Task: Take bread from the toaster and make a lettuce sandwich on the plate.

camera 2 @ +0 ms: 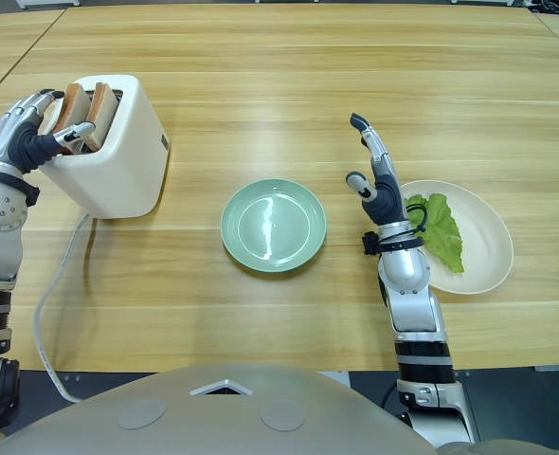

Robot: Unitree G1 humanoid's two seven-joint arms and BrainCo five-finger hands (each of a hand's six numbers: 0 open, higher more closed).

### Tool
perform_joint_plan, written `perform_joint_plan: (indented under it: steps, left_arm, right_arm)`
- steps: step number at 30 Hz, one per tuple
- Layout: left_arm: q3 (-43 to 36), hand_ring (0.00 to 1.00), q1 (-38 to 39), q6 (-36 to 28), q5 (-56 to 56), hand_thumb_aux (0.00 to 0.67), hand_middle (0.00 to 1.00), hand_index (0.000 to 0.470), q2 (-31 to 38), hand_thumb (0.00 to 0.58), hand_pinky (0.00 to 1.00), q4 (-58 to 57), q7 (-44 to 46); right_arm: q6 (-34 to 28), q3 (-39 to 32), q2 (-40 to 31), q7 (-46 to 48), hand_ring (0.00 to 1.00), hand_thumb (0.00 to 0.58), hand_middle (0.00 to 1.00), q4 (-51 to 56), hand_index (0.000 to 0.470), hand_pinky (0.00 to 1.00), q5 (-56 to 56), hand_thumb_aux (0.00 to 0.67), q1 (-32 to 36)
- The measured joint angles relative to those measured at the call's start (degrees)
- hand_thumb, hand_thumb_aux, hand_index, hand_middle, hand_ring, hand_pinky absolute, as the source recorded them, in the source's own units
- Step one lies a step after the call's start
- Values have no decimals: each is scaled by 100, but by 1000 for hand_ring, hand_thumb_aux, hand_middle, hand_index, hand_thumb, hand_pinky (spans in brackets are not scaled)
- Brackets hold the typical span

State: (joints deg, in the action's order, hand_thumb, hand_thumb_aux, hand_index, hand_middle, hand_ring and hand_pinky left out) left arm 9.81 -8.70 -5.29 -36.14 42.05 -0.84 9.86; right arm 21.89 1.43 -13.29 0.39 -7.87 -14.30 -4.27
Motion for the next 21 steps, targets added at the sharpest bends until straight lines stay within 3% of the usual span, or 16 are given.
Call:
perform_joint_plan:
  steps: [4, 5, 9, 10, 12, 13, 16, 19, 21]
  left_arm:
    - [-58, 0, -114, -89, -60, 444, 0, 311, 105, 514, 0, -6, -65]
    - [-63, 0, -131, -121, -70, 497, 0, 348, 124, 541, 0, -1, -79]
    - [-92, 0, -143, -173, -55, 536, 0, 376, 186, 557, 0, 20, -77]
    - [-97, 0, -137, -190, -29, 525, 0, 369, 186, 553, 0, 21, -62]
    - [-102, 0, -135, -237, -14, 402, 0, 282, 186, 487, 0, 25, -51]
    - [-101, 0, -135, -261, 10, 386, 0, 271, 187, 476, 0, 33, -44]
    - [-102, 0, -61, -337, 140, 536, 0, 376, 189, 557, 0, 103, 55]
    - [-122, 0, -50, -377, 165, 581, 0, 407, 188, 570, 0, 184, 160]
    - [-214, 0, -15, -415, 197, 573, 0, 402, 189, 568, 0, 212, 245]
  right_arm:
    - [11, -8, -3, 1, 0, 0, 0, 0, 0, 0, -4, 0, -7]
    - [13, -16, -8, 4, 0, 0, 0, 0, 0, 0, -9, 0, -11]
    - [15, -41, -14, 8, 0, 0, 0, 0, 0, 0, -40, 0, -12]
    - [15, -46, -16, 9, 0, 0, 0, 0, 0, 0, -41, 0, -13]
    - [15, -58, -31, 10, 0, 0, 0, 0, 0, 0, -43, 0, -13]
    - [15, -65, -37, 12, 0, 0, 0, 0, 0, 0, -43, 0, -14]
    - [15, -78, -46, 15, 0, 0, 0, -1, 0, 0, -45, 0, -20]
    - [15, -80, -67, 15, 0, 0, 0, -1, 0, 0, -47, 0, -24]
    - [15, -83, -70, 15, 0, 0, 0, -2, 0, 0, -52, 0, -27]
